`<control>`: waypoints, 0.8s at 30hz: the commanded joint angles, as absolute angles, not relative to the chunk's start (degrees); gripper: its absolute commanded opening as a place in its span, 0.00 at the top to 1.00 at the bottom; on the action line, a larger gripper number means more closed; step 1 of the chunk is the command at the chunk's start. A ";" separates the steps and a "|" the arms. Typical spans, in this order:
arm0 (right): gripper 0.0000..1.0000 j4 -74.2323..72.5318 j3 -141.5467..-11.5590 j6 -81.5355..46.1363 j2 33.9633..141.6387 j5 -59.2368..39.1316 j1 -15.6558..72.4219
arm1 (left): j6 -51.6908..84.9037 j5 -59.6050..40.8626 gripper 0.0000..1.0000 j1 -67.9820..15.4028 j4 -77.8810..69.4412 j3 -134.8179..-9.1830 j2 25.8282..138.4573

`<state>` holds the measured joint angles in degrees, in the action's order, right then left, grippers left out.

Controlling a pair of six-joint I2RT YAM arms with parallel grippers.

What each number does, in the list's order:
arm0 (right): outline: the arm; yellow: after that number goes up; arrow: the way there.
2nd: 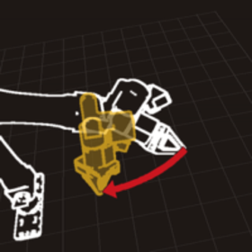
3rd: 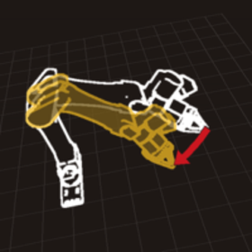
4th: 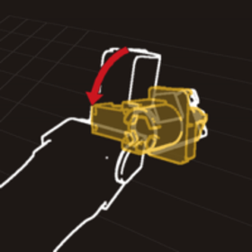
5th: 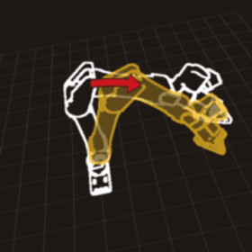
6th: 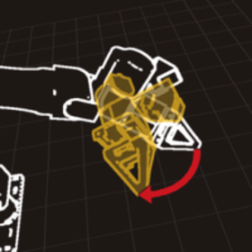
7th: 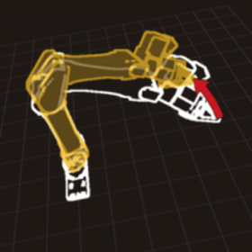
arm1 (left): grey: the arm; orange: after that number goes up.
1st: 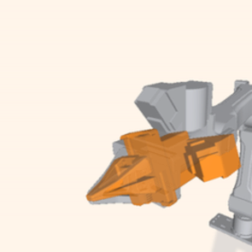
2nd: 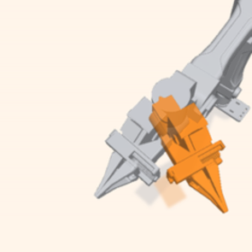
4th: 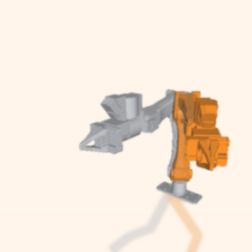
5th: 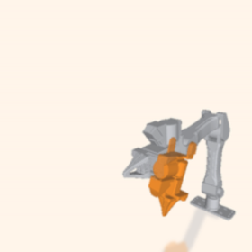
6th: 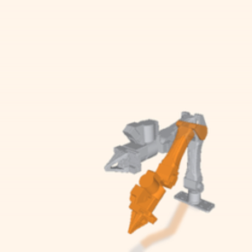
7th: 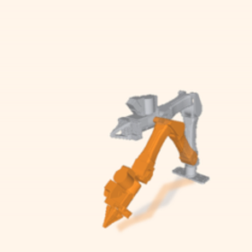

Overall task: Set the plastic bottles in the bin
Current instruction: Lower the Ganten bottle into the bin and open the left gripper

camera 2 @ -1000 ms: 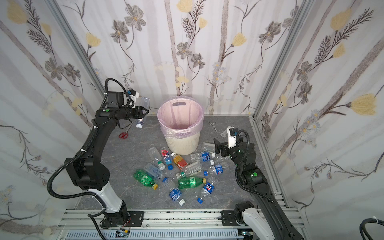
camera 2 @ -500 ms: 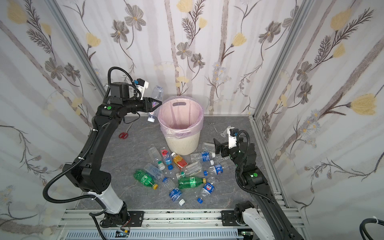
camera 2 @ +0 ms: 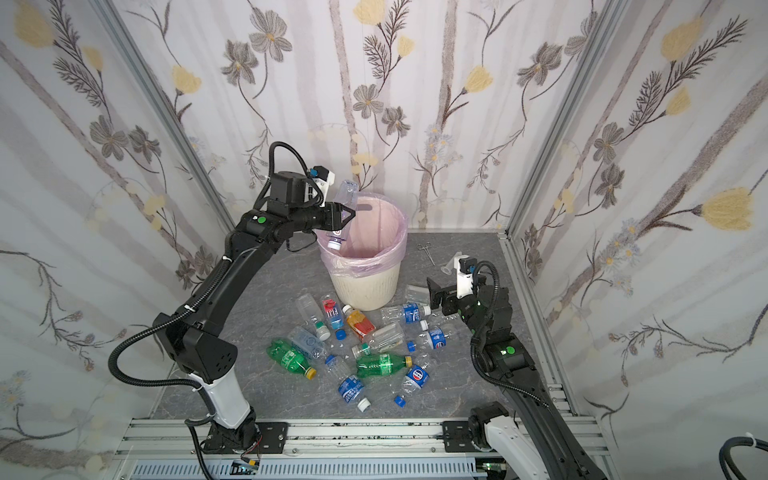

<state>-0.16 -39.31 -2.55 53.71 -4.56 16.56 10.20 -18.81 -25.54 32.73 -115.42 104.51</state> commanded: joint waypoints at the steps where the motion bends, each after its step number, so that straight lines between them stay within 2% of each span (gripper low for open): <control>1: 0.00 -2.10 -39.36 -2.47 53.70 -4.75 16.59 | 9.19 -12.92 0.52 -26.51 30.37 -114.35 105.27; 14: 0.00 -2.20 -39.37 -2.54 53.79 -5.27 16.55 | 7.85 -9.34 0.43 -27.07 29.89 -109.56 103.34; 19: 0.00 -1.95 -39.29 -2.54 53.44 -5.18 16.57 | 6.52 -9.05 0.30 -27.09 29.91 -108.57 101.39; 24: 0.00 -1.68 -39.85 -2.56 53.87 -5.36 16.58 | 5.65 -9.14 0.27 -26.99 29.90 -108.28 99.26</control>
